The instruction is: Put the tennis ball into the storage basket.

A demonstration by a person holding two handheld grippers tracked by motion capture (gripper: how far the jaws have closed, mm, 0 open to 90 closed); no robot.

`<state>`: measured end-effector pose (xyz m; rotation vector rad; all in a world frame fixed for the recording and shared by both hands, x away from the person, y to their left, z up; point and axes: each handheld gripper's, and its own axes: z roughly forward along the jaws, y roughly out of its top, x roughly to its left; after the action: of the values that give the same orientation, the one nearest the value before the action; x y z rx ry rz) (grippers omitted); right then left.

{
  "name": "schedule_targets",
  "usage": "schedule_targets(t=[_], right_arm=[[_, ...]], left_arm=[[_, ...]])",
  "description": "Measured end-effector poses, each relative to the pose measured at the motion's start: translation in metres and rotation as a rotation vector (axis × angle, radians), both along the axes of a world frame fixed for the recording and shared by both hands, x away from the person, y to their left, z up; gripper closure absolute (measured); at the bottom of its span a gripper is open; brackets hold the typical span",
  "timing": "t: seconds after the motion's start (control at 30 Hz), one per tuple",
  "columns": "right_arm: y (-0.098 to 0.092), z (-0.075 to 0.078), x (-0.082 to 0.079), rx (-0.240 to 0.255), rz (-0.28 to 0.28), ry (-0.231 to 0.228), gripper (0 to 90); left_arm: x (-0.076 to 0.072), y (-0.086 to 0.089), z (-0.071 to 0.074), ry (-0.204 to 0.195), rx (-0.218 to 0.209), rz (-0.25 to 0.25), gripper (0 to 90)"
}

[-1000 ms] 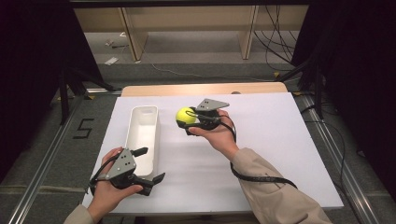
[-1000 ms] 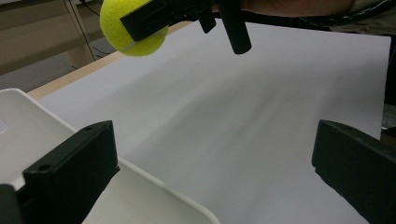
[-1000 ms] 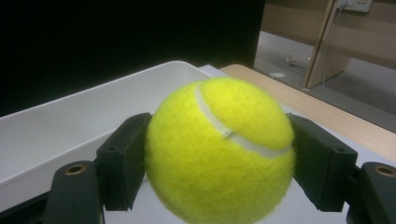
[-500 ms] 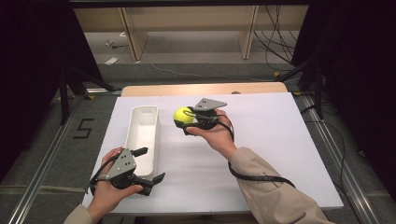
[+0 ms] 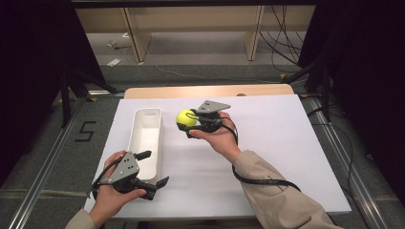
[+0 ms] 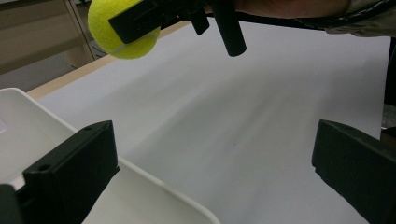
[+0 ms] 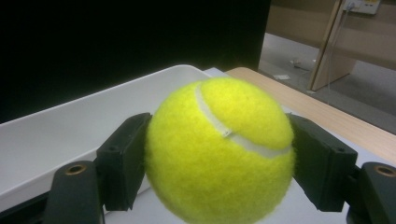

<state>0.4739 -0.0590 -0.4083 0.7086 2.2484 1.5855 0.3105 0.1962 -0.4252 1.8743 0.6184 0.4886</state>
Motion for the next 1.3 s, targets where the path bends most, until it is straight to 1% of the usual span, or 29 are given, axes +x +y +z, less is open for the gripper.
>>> schedule_targets(t=[0.13,0.5,0.93,1.3], right_arm=[[0.001,0.0,0.0,0.004,-0.001,0.003,27.4],[0.005,0.002,0.0,0.004,0.008,-0.006,27.4],[0.009,0.002,0.0,0.008,0.01,-0.001,27.4],[0.012,0.003,0.0,0.01,0.016,-0.008,27.4]], left_arm=[[0.0,0.0,0.0,0.001,-0.002,-0.001,0.0],[0.0,0.0,0.0,0.0,-0.002,0.0,0.0],[0.0,0.0,0.0,-0.001,-0.002,-0.001,0.0],[0.0,0.0,0.0,-0.001,-0.002,-0.001,0.0]])
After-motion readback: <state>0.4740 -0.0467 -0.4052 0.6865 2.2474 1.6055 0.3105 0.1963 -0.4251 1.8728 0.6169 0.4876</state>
